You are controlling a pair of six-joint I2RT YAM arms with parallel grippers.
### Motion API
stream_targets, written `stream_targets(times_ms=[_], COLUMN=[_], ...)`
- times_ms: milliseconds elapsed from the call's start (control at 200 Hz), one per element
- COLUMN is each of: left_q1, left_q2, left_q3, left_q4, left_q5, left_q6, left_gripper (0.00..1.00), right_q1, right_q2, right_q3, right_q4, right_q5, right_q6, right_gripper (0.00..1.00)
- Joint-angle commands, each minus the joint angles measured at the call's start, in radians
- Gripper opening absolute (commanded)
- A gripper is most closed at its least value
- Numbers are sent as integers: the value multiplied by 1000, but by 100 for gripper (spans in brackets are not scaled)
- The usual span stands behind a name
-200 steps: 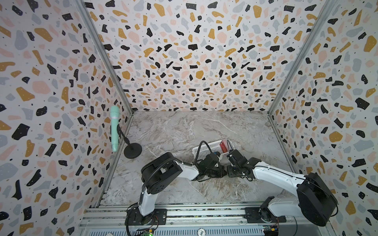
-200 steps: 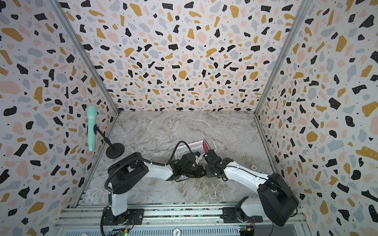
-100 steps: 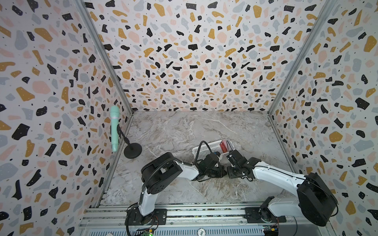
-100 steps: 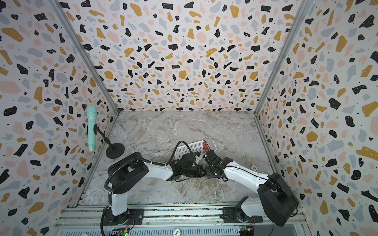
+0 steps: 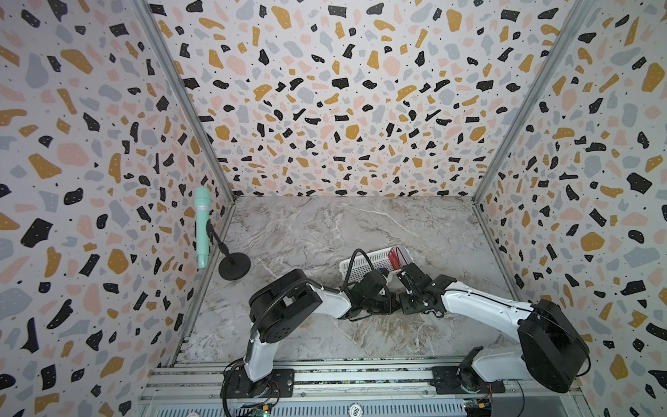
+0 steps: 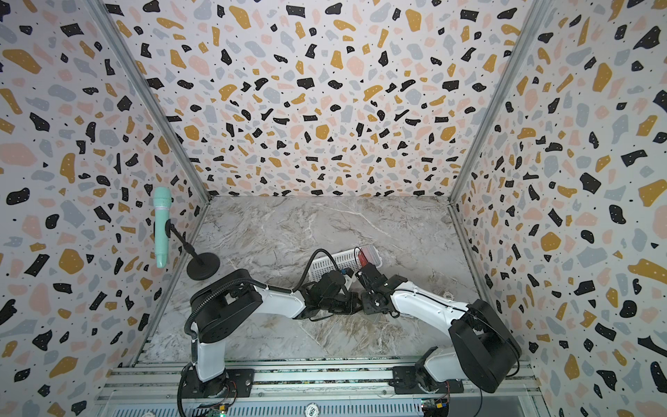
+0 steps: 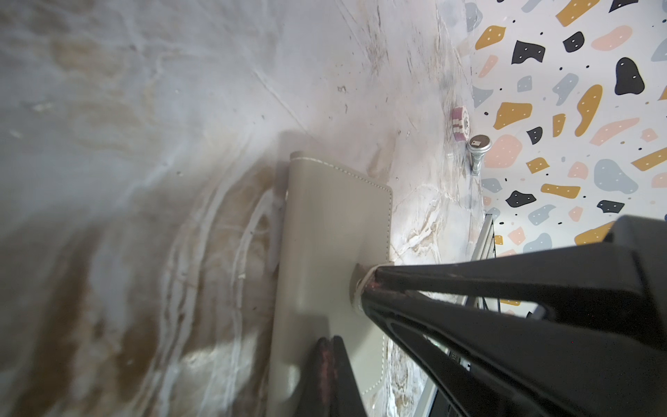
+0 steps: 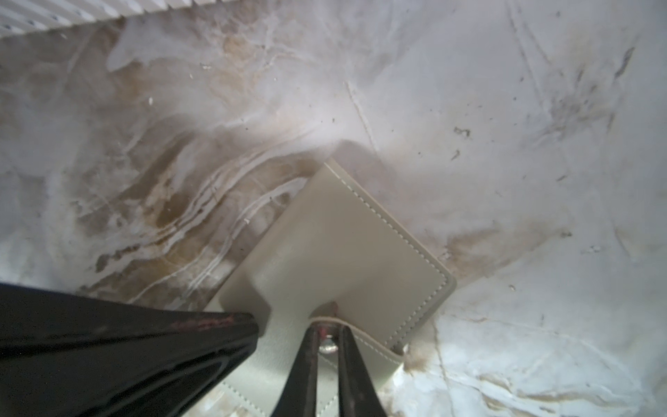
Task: Insert credit cards into a card holder
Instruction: Close the button on the card holder.
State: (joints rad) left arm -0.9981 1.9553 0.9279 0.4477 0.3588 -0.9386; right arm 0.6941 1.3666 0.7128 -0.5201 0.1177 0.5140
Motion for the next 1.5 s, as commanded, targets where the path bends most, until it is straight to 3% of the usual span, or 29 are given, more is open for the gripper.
stream_targets(times_ms=[0,451,851,1156,1492], left_q1=[-11,-11,-11,-10,-11], left_q2=[41,24,-66,-203,-292], left_q3=[-17,-28,-44,-122,-194], left_q4=[-66,-58,-24,11,11], left_q5=[-4,-12,-50,-110,-141], left_q6=[7,9,8,2,37], left_gripper=[0,0,0,1,5], right_q1=[1,-25,-14,-7,15], right_q2=[43,44,-165,-294,-285], right_q3=[-9,-5,-56,-130,-175], right_q4=[-41,-34,50,53,56], right_q5=[-12,-37,-38,-13,-30], right_q6=[-9,-29,24,118,181], right_gripper=[14,14,13,33,49])
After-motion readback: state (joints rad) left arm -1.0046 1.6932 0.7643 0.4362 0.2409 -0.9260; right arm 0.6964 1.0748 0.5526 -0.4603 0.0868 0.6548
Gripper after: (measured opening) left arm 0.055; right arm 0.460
